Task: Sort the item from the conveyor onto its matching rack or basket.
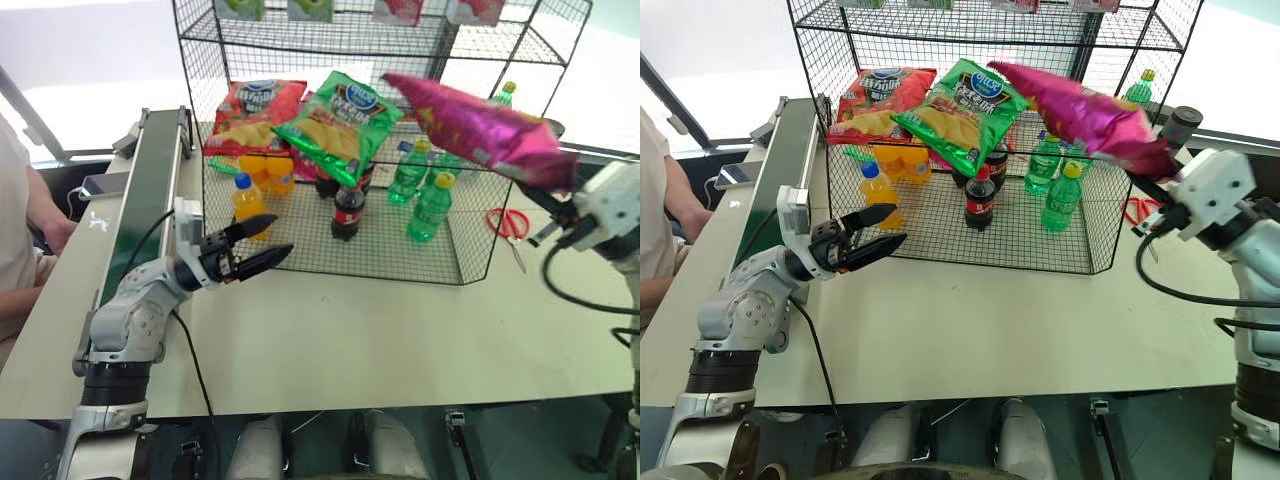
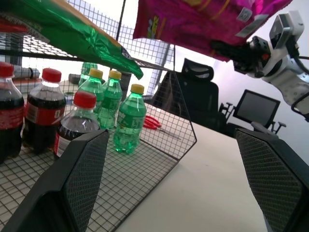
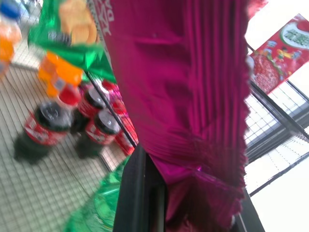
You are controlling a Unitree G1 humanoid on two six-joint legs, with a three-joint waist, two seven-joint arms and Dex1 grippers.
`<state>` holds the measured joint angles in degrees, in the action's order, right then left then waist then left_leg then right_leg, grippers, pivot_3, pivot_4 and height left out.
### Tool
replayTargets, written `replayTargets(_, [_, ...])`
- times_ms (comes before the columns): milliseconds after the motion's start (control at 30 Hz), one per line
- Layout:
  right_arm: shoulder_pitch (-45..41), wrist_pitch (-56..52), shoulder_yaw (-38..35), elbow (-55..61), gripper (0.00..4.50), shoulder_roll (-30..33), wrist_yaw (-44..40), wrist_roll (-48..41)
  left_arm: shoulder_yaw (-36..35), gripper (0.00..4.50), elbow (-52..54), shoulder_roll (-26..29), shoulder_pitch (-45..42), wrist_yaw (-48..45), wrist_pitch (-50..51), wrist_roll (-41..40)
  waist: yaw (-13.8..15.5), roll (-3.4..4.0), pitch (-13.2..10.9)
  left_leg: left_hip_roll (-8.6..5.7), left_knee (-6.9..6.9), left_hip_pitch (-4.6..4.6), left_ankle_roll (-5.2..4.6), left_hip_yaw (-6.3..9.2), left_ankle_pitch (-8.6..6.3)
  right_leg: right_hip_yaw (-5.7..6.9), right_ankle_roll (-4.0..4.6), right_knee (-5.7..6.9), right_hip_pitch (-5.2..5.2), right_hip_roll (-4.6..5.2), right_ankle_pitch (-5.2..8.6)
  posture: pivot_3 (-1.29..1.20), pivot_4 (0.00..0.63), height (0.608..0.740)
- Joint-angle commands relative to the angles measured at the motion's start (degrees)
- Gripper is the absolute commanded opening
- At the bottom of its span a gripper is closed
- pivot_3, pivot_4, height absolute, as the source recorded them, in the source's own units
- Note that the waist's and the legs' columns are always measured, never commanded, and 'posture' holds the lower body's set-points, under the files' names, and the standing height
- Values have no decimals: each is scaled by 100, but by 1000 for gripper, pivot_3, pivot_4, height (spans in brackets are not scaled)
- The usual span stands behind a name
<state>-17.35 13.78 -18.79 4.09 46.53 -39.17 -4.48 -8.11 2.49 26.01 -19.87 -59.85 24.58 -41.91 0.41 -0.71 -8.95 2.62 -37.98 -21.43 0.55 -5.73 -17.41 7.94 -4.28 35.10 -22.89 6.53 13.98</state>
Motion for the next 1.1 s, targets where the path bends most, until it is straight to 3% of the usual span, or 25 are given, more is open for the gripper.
replayTargets(33, [-404,1000,229,-505,0,375,950,1506,-185,4411,340,-34,57,156,-272,28,-3,0,0,0,0,1,1,-2,0,-2,0,0,0,0,0,0,150,740])
replayTargets(133, [-724,1307,436,-915,0,486,1659,2261,-161,4411,463,-173,121,428,-853,423,3,-1,-1,2,0,1,3,-4,1,-3,-1,0,-1,0,0,0,150,740])
replayTargets(433, [-1597,829,1506,-1759,0,608,2911,4256,-84,4411,1037,-258,285,784,-840,364,-20,-1,-2,3,0,2,13,-8,7,-3,0,0,1,-1,0,0,150,740])
replayTargets(1000, [-2442,-162,2072,-2729,0,310,2815,3956,114,4411,1182,-374,424,991,-891,448,-100,-2,-2,5,-2,2,17,-10,10,0,-1,0,7,-4,0,0,150,740])
replayTargets(1100, [-2463,-175,2046,-2690,1388,340,2599,3730,148,4500,1176,-379,432,979,-914,498,-99,-2,-2,4,-2,2,17,-9,10,0,-1,0,9,-3,0,0,150,740])
